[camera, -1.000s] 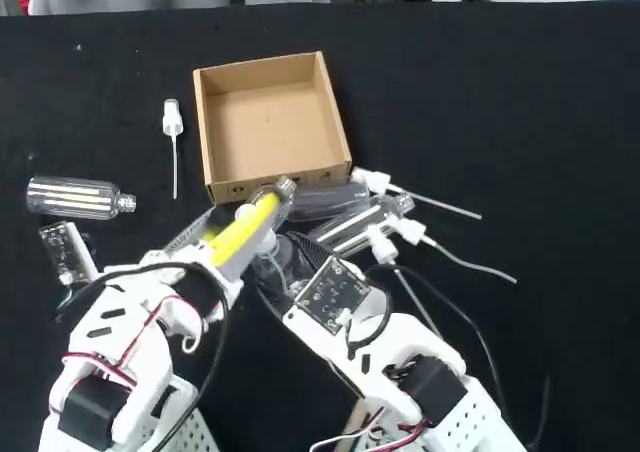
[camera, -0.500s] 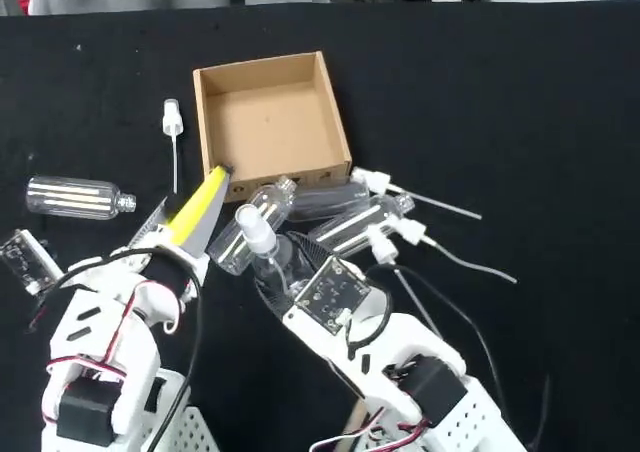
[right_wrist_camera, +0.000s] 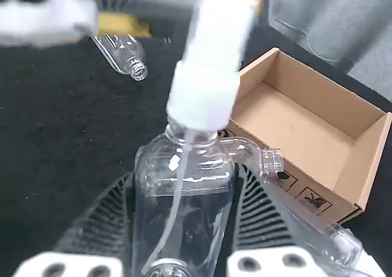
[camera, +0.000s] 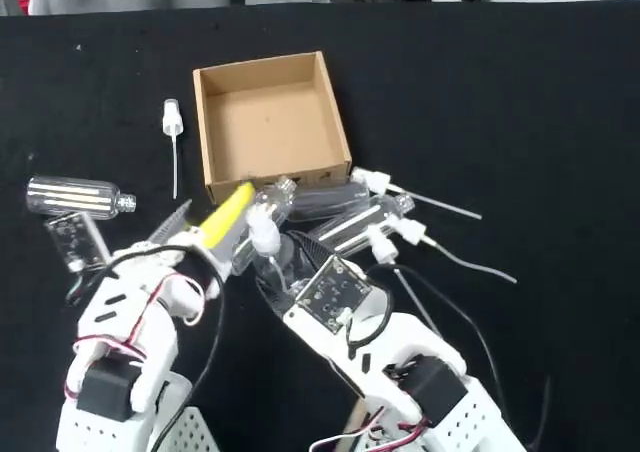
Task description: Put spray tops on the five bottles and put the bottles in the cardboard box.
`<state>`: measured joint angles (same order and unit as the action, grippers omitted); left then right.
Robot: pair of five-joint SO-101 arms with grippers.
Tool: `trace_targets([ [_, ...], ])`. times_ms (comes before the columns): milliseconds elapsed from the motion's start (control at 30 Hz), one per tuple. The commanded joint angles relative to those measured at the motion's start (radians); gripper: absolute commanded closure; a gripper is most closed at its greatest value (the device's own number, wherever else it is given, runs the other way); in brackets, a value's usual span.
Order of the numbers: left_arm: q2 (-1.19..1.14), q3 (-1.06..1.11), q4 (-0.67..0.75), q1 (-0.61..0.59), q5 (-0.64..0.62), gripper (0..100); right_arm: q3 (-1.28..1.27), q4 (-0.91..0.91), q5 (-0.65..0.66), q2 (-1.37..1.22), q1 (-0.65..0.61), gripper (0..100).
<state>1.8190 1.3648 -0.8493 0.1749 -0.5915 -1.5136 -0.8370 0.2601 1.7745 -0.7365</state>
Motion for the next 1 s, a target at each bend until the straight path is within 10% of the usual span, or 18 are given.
trace_targets([
  [0, 0.006, -0.018, -0.028, 0.081, 0.054, 70, 0.012, 0.031, -0.008, 0.021, 0.031, 98.7],
  [600, 0.006, -0.018, -0.064, 0.189, 0.060, 70, 0.012, 0.071, -0.071, 0.021, 0.115, 98.7],
  [967, 0.008, -0.047, 0.015, -0.096, 0.023, 72, 0.008, 0.063, -0.081, 0.021, 0.117, 98.7],
])
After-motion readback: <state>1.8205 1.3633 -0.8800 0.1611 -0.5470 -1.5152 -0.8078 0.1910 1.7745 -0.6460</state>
